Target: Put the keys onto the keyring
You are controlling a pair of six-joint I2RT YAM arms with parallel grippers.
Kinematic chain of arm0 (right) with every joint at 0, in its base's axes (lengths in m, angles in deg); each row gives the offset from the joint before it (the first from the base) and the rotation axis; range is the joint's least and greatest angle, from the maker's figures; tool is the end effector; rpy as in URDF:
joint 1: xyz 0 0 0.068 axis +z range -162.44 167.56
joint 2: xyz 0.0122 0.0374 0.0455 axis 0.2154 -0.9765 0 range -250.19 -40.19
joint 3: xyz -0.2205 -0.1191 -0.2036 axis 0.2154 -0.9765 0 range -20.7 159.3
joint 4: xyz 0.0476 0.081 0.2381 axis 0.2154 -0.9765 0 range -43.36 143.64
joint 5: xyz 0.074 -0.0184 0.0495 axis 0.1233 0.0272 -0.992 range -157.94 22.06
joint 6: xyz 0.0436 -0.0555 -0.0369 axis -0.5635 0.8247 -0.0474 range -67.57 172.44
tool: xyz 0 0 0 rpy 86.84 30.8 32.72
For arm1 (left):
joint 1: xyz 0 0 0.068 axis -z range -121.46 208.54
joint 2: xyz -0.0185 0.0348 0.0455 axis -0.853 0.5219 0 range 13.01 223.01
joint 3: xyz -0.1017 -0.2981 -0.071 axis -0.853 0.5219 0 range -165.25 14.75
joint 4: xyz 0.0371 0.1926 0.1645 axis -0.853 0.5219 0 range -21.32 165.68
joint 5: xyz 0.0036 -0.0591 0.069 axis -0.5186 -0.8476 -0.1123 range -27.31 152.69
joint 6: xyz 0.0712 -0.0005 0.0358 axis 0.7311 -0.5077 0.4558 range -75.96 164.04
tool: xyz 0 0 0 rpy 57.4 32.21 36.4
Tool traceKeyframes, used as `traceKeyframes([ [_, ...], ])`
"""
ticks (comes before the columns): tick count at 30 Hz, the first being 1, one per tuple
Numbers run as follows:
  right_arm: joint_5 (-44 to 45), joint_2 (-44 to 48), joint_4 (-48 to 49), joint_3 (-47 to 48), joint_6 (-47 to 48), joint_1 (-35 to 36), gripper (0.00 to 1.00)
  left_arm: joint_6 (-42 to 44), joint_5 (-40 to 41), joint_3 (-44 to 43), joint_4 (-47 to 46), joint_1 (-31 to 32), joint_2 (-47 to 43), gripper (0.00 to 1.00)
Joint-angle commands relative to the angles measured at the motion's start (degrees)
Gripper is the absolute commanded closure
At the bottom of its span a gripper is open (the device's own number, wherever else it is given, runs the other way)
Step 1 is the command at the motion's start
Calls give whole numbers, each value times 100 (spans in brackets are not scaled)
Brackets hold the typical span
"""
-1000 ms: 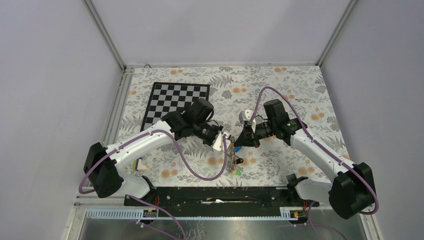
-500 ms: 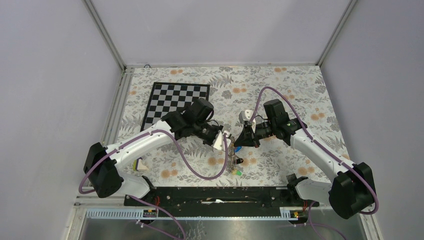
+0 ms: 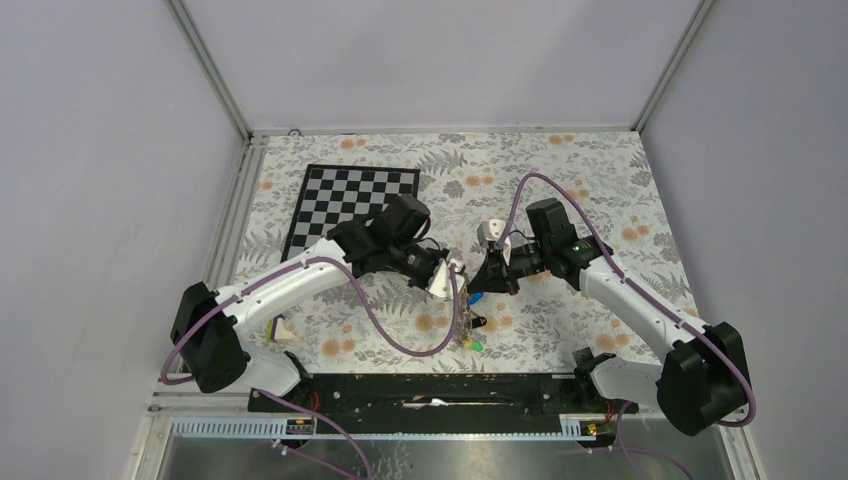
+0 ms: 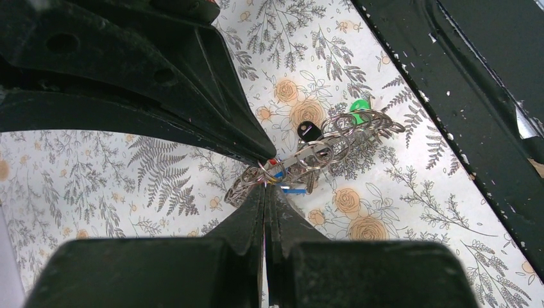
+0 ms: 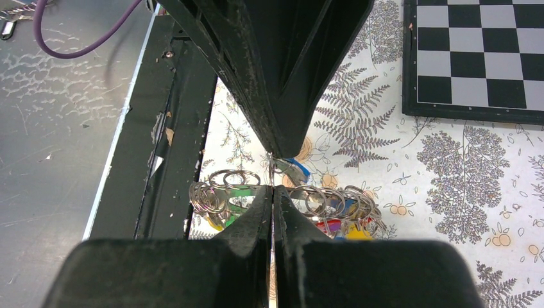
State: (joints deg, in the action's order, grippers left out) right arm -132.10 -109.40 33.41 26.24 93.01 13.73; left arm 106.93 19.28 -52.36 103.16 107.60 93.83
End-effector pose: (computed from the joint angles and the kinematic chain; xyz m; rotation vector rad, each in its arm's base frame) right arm 0.1780 0.1562 0.3031 -1.5314 1.3410 1.1121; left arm 0.1602 -0.2566 0.3342 2.0342 0.9649 -0.7773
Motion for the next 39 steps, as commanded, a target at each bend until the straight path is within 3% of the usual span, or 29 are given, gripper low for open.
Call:
traceKeyframes([
  [1, -307, 39, 210, 41, -57, -42, 100, 57, -257, -117, -152, 5, -66, 100],
  [39, -404, 93, 526, -35, -431, -200, 100, 99, -326, -34, -152, 5, -160, 100],
])
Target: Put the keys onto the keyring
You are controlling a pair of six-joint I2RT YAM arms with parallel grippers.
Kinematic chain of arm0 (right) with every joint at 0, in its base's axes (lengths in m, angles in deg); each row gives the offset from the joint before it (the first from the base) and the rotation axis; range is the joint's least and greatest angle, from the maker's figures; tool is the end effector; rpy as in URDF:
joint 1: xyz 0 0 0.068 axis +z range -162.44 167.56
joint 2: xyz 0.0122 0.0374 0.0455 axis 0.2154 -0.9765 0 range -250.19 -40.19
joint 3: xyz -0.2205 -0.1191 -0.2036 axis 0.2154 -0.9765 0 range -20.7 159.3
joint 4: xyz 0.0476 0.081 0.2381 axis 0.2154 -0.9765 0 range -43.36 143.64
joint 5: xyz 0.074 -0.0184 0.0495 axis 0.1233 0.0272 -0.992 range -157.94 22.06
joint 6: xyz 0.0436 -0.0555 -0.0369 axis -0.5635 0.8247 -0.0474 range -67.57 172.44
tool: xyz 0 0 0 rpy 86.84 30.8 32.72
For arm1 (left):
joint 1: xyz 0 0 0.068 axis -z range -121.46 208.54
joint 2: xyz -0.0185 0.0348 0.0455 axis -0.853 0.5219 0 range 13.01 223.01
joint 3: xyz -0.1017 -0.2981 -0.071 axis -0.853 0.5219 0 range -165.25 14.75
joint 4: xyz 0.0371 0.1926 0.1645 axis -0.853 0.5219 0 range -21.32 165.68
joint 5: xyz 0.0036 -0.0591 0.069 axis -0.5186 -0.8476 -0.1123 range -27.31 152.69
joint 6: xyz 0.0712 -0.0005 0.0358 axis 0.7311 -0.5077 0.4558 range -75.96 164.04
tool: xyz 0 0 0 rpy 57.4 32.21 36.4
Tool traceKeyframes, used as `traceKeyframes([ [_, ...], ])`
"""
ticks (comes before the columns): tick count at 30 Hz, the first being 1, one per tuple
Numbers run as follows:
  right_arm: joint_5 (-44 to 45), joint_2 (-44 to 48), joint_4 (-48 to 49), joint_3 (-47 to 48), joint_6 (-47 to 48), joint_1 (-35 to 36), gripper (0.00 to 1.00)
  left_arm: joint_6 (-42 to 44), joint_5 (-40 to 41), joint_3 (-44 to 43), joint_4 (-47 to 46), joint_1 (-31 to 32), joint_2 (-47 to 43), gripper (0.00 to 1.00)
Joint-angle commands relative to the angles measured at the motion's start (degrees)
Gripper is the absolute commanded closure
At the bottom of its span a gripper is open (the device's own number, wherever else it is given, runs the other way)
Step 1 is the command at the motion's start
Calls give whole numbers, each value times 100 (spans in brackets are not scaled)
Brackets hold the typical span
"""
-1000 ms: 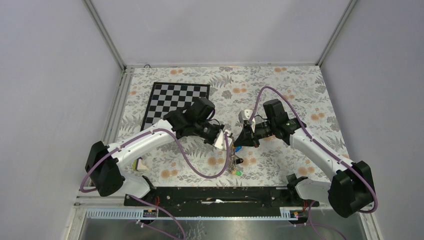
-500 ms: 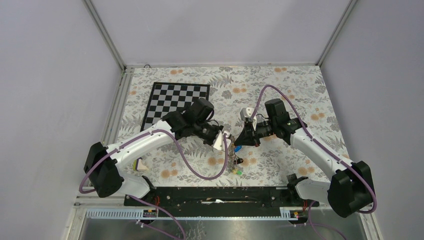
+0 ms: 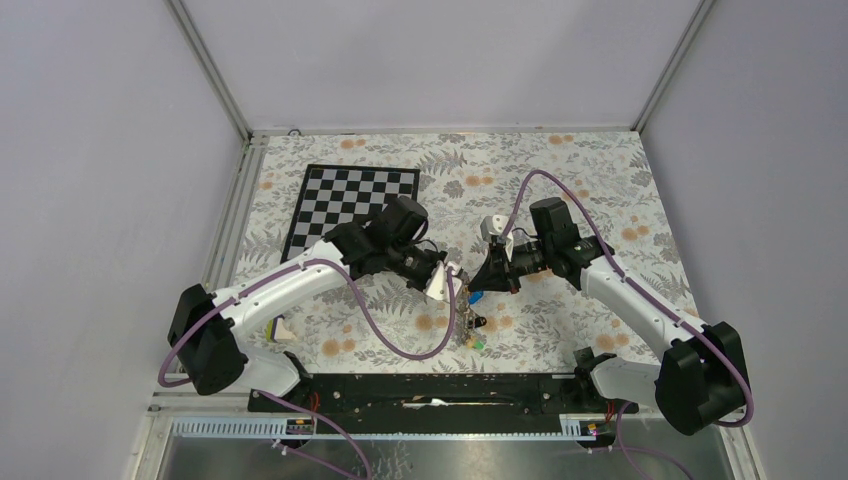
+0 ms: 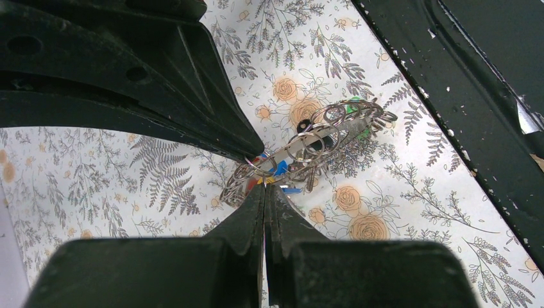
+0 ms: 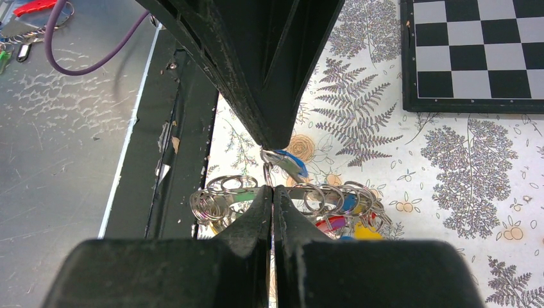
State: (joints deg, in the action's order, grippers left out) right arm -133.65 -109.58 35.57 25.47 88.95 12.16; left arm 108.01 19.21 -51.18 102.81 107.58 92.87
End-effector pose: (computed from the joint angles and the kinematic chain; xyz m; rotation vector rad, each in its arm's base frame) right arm 0.1823 0.1522 0.3021 -1.4744 1.3819 1.1548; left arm 0.1569 -0.2528 0.3326 2.0389 0.9422 -0.7674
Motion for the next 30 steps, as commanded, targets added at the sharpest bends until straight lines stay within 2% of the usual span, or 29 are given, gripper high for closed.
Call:
traceKeyframes([
  [1, -249, 115, 305, 41, -29, -43, 100, -20, -327, -175, -116, 9, -45, 100],
  [11, -240, 135, 311, 49, -37, -44, 100, -99, -366, -299, -117, 8, 131, 100],
  [30, -450, 150, 582, 69, -478, -236, 100, 72, -352, 29, -120, 2, -144, 100],
])
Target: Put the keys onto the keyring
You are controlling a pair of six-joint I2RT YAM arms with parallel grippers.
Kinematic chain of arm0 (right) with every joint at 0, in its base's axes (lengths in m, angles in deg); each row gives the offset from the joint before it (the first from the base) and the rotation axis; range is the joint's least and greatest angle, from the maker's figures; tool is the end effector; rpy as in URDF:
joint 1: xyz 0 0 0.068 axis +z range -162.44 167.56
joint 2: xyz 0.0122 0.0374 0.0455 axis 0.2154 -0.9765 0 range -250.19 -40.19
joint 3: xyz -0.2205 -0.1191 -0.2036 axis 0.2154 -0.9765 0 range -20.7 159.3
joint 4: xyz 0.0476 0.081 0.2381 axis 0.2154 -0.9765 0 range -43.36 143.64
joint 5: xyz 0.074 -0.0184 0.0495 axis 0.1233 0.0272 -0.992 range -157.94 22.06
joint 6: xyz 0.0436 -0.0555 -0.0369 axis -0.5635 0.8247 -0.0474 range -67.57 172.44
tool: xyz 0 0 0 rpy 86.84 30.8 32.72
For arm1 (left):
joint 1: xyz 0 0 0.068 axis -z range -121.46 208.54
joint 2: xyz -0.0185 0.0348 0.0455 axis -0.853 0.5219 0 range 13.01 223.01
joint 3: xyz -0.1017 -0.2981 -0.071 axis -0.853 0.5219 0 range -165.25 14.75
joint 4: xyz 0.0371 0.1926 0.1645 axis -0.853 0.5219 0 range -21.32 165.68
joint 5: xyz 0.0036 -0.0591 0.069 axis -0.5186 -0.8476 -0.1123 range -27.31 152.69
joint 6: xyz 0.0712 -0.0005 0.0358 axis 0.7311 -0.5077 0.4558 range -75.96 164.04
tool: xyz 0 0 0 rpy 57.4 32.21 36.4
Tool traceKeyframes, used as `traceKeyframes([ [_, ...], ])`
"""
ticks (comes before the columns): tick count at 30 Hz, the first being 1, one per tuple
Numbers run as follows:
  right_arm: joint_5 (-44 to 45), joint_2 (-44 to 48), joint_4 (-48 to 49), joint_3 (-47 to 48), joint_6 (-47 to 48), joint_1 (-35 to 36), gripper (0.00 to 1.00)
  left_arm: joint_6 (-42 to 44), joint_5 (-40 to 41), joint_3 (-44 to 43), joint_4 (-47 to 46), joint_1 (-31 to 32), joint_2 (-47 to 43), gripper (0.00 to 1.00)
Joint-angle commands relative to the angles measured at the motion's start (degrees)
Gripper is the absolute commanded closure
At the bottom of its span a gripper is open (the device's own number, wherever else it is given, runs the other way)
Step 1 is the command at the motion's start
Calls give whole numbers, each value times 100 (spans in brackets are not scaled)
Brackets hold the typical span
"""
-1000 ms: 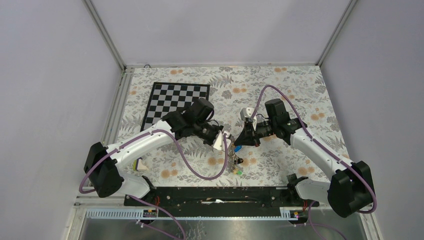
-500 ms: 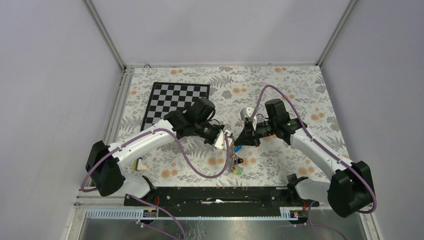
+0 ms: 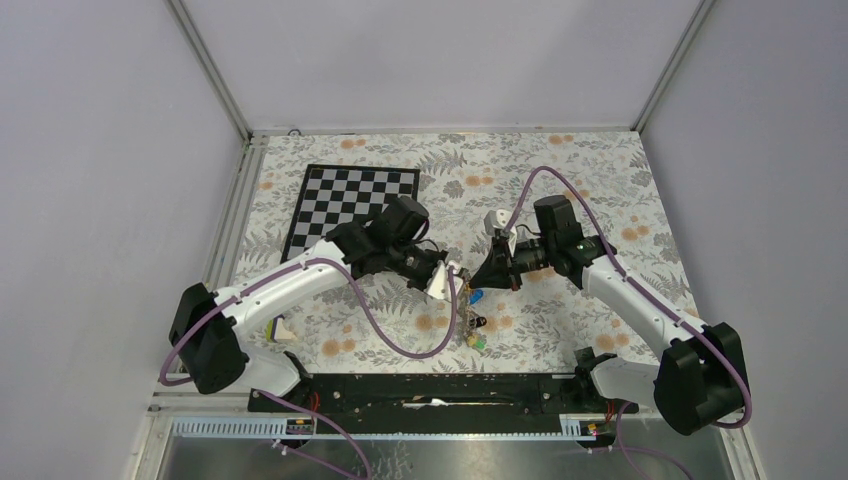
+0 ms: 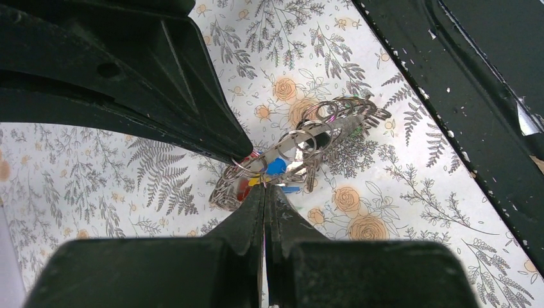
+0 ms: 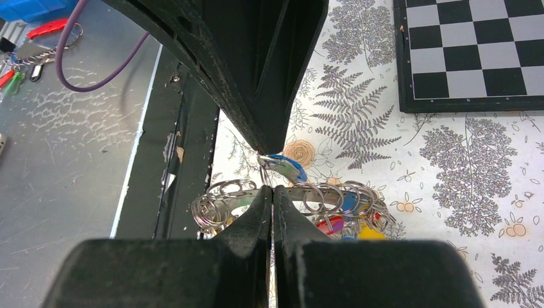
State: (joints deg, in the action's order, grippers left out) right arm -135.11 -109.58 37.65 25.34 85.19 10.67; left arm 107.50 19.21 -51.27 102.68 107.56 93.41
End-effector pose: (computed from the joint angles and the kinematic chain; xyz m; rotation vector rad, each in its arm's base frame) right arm 0.1868 0.1485 0.3053 -1.4231 1.4042 1.1861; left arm 0.1586 -0.2545 0.3307 2.0387 0.9566 -0.7746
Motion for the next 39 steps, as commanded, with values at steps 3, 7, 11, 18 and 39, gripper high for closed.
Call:
traceKeyframes([
  [3, -317, 160, 407, 69, -147, -97, 100, 131, -350, 61, -104, 10, -220, 100],
  [7, -350, 180, 632, 8, -355, -127, 100, 102, -327, 16, -103, 12, -214, 100],
  [11, -289, 201, 646, 48, -410, -127, 100, -390, -159, 17, -507, 11, -183, 100],
  [18, -173, 215, 965, 74, -826, -137, 100, -547, -37, -4, -618, 4, -141, 100],
  [39, 340, 185, 1982, 126, -2268, -197, 100, -1826, 964, 146, -1905, 11, -91, 98],
])
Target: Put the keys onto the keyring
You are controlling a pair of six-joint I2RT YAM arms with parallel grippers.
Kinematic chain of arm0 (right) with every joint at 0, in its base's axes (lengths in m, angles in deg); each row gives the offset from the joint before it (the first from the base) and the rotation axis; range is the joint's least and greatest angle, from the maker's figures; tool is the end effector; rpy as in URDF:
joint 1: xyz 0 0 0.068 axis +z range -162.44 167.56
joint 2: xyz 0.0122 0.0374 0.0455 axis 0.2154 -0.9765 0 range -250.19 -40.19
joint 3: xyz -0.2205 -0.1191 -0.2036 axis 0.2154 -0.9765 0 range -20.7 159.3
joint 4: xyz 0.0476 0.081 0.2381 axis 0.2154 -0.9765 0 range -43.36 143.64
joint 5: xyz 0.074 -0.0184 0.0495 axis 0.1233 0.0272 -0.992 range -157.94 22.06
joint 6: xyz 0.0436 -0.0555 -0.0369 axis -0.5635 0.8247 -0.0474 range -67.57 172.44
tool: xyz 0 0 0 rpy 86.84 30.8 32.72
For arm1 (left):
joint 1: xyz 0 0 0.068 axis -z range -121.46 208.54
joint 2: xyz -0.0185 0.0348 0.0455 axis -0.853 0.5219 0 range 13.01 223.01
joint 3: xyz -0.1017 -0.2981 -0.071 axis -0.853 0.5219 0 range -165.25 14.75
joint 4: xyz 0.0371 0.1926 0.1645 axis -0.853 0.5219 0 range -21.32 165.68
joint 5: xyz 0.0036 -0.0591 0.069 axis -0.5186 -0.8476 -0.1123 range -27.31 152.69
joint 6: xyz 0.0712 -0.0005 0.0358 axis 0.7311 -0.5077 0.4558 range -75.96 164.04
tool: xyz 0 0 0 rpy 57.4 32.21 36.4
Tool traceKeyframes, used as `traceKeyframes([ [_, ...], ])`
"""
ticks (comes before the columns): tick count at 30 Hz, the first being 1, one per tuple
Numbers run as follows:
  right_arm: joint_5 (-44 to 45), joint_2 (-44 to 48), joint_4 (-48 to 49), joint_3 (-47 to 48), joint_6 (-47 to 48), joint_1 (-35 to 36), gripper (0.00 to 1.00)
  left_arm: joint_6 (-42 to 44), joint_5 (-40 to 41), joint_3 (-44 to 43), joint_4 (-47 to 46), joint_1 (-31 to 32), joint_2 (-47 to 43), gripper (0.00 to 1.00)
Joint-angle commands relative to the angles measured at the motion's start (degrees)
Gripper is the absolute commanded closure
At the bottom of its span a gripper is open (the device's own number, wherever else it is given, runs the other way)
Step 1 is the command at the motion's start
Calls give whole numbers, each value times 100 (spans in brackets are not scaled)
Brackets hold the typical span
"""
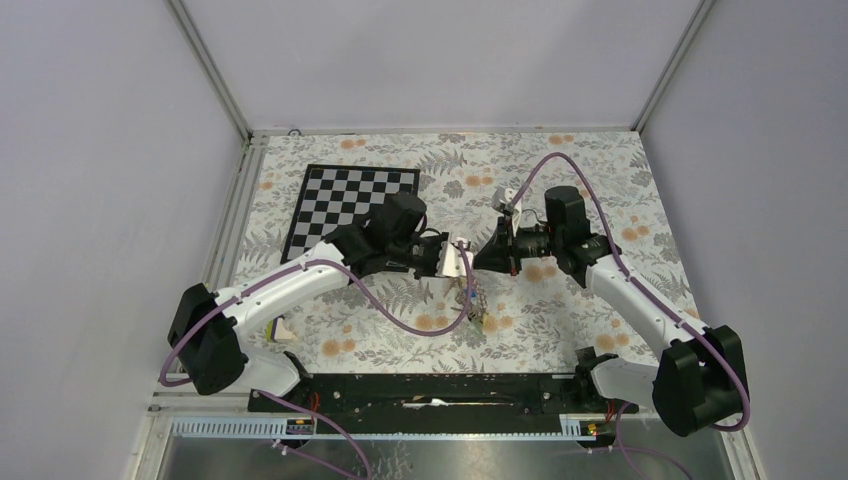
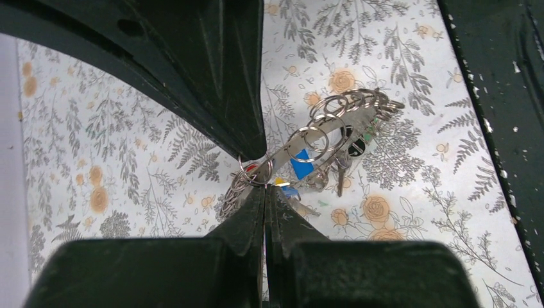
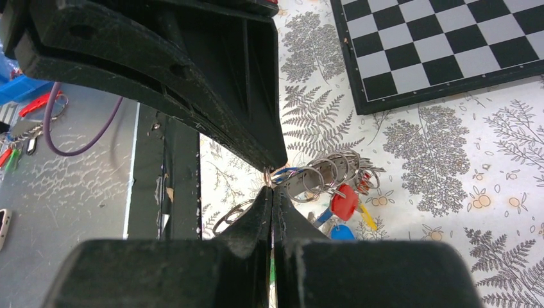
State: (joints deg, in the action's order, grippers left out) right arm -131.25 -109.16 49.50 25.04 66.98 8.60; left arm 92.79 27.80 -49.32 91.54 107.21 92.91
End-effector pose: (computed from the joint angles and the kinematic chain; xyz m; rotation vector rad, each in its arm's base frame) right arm 0.2050 0.1445 0.3206 -1.2100 1.5292 1.1868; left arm 0.1771 -0.2608 0.3351 1.8399 1.1813 -0.6788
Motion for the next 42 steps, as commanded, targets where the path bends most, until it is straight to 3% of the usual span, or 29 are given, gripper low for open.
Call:
traceKeyframes([
  [1, -31, 145, 841, 147, -484, 6, 100, -364, 108, -64, -789, 43, -30, 98],
  [21, 863, 56, 871, 207, -718, -111, 100, -304, 184, 10, -793, 44, -184, 99],
  [42, 1234, -69, 1195, 120, -1208, -267, 100, -325, 438, 147, -896, 45, -294, 100],
])
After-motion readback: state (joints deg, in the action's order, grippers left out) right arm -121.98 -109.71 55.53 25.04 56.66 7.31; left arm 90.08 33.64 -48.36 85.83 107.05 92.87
